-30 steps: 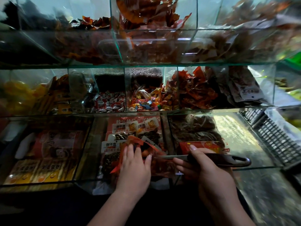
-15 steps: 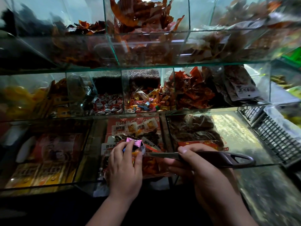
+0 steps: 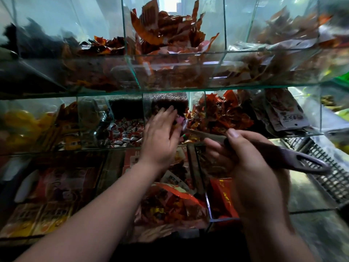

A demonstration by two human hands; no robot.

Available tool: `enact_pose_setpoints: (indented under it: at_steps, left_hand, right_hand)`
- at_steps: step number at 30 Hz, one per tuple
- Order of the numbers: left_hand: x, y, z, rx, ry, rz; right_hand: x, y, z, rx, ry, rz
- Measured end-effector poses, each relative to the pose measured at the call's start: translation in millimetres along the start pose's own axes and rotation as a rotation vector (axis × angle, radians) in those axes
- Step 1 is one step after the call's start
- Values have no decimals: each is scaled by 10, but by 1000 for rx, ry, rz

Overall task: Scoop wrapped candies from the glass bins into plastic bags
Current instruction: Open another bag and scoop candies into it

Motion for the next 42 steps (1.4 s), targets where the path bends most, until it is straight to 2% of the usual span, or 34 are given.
enact_pose_setpoints:
  at_steps: [2, 4, 5, 7, 11, 12, 13, 14, 15, 17, 20, 23, 24, 25, 28, 29, 32, 35, 38, 42]
  left_hand:
    - [233, -259, -117, -26, 77, -162]
    - [292, -530, -268, -51, 241, -365]
    - [271, -617, -319, -61, 291, -431]
    - [229, -658, -386, -61, 330, -436]
    - [159, -519, -439, -211, 462, -309]
    - [132, -461, -421, -282, 490, -276]
    - [103, -391, -397, -351, 487, -230]
    - [60, -308, -374, -423, 468, -181]
    - [-1, -209, -354, -487, 453, -131]
    - [-176, -2, -345, -550, 455, -64]
    - [-580, 321, -326, -528, 427, 41]
    - [-1047, 479, -389, -452, 509, 66]
    - [-1184, 498, -403, -416, 538, 52]
    - [-1306, 522, -400, -356, 549, 36]
    - [-1557, 646, -334, 31, 377, 22]
    - [-1620, 651, -353, 140, 365, -8]
    - [-1808, 557, -522, 228, 503, -222]
    - [-1894, 447, -559, 76, 554, -312]
    - [-1867, 407, -519, 9, 549, -297]
    - [-1833, 411, -520, -31, 551, -243]
  right_hand:
    - [151, -64, 22, -312, 234, -53]
    - [247, -184, 85, -742, 486, -251]
    - [287, -195, 154, -877, 531, -352]
    - [277, -146, 237, -973, 533, -452]
    - [197, -27, 212, -981, 555, -401]
    - [279, -32, 216, -991, 455, -400]
    - [402, -64, 245, -1028, 227, -424]
    - [443, -86, 316, -996, -83, -521]
    - [399, -38, 381, -886, -351, -621]
    - [318, -63, 386, -944, -593, -764]
    - [204, -107, 328, -1184, -709, -855]
    - [-154, -42, 300, -1109, -728, -849]
    - [-364, -5, 309, -1071, -717, -923]
    - [-527, -39, 263, -1046, -621, -971]
    - [-623, -11, -90, -1049, 104, -772]
    - [-687, 6, -128, -1078, 198, -748]
    - [-686, -8, 265, -1104, 48, -831]
    - [-616, -1, 789, -1196, 44, -872]
    - [-563, 97, 1241, -1206, -61, -750]
    - [-488, 254, 1421, -999, -194, -501]
Point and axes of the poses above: each hand's wrist, its own x-axis towards the middle knuckle, its own y-axis out of the back of the hand, z = x × y, the point moved 6 cm from there along x, towards the middle knuckle, and after that the axes turned 4 degrees about x, right-handed, at the moved point
